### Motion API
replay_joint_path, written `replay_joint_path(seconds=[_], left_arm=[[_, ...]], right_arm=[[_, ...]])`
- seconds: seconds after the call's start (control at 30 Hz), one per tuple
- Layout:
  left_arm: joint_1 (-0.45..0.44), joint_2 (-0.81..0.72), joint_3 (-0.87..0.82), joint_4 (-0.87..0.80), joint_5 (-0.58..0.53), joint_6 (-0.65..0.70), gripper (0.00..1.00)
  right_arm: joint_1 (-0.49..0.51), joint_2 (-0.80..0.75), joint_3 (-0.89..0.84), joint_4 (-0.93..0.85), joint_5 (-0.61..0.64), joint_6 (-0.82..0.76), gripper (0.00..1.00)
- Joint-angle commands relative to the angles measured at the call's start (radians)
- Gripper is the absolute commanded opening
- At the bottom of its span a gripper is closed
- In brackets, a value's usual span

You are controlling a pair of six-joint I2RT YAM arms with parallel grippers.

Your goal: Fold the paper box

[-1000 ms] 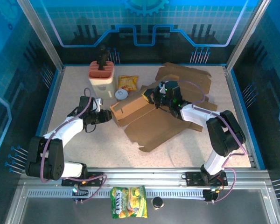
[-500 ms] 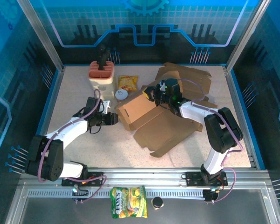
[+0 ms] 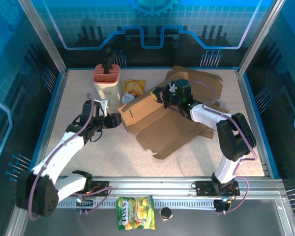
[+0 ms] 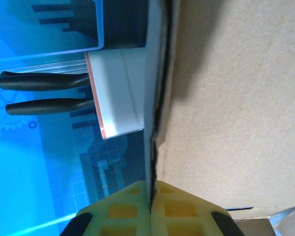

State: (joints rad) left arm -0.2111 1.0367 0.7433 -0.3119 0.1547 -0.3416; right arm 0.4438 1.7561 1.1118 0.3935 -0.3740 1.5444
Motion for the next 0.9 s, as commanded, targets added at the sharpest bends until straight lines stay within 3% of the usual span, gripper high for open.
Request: replay_joint_path(seconds=[0.0,0.1,0.23,0.4,0.53,0.87], left_arm=[[0.006,-0.109,0.056,-0.07,-0.04,-0.143,0.65],[0.015,-0.064,0.139,-0.143,-0.055,-0.166,0.69],[0.01,0.139,0.334,-0.277,0.011,-0.104,0.56],[-0.004,0.3,0.49,-0.442,-0.055,0.028,0.53],[-0.03,0.339,0.513,-0.479,-0.043,0.118,0.58],[-0.039,0.428,0.515,-0.429,0.0,0.186,0.63]], right_arm=[[-0.014,-0.03,0.045,-0.025,0.011,0.017,0.0],[-0.014,-0.026,0.052,-0.025,0.012,0.026,0.0],[-0.013,-0.019,0.059,-0.022,0.015,0.038,0.0],[-0.012,-0.017,0.056,-0.015,0.02,0.049,0.0],[-0.013,-0.012,0.051,0.005,0.022,0.066,0.0],[-0.012,-0.01,0.045,0.019,0.017,0.077,0.0]])
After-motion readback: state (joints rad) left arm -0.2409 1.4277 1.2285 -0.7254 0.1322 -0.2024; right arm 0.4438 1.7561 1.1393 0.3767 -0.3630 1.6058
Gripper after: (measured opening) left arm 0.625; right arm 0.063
